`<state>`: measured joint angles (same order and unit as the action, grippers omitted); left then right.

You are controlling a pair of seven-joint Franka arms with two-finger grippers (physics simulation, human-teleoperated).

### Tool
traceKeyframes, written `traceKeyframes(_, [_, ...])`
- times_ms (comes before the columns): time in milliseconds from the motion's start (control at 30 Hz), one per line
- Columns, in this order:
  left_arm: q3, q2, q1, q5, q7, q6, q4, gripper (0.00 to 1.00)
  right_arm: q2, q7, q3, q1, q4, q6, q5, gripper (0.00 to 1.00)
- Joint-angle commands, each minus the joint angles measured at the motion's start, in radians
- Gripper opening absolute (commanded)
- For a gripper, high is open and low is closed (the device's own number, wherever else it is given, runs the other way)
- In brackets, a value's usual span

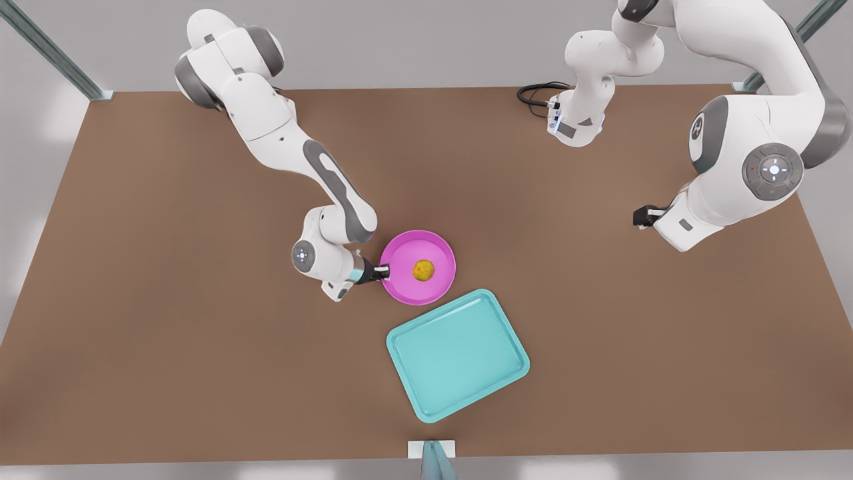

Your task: Place the orange on the plate with the left arm and the plate on the tray with the right arm

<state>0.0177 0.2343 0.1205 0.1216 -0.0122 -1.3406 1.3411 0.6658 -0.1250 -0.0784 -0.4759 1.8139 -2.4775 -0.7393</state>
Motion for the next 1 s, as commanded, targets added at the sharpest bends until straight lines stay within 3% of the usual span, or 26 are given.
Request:
traceKeyframes(0, [0.001, -0.001, 0.001, 0.001, 0.057, 0.001, 0.000, 1.00, -0.002, -0.013, 0.000, 0.000, -0.001, 0.022, 0.009, 0.21])
traceKeyframes(533, [0.001, -0.001, 0.001, 0.001, 0.061, 0.004, 0.000, 1.00, -0.057, -0.082, -0.012, -0.001, -0.002, 0.066, -0.012, 0.21])
traceKeyframes(967, [0.007, 0.017, -0.001, -0.004, 0.067, 0.041, -0.036, 1.00, 0.035, -0.079, -0.008, 0.082, -0.264, 0.083, -0.074, 0.21])
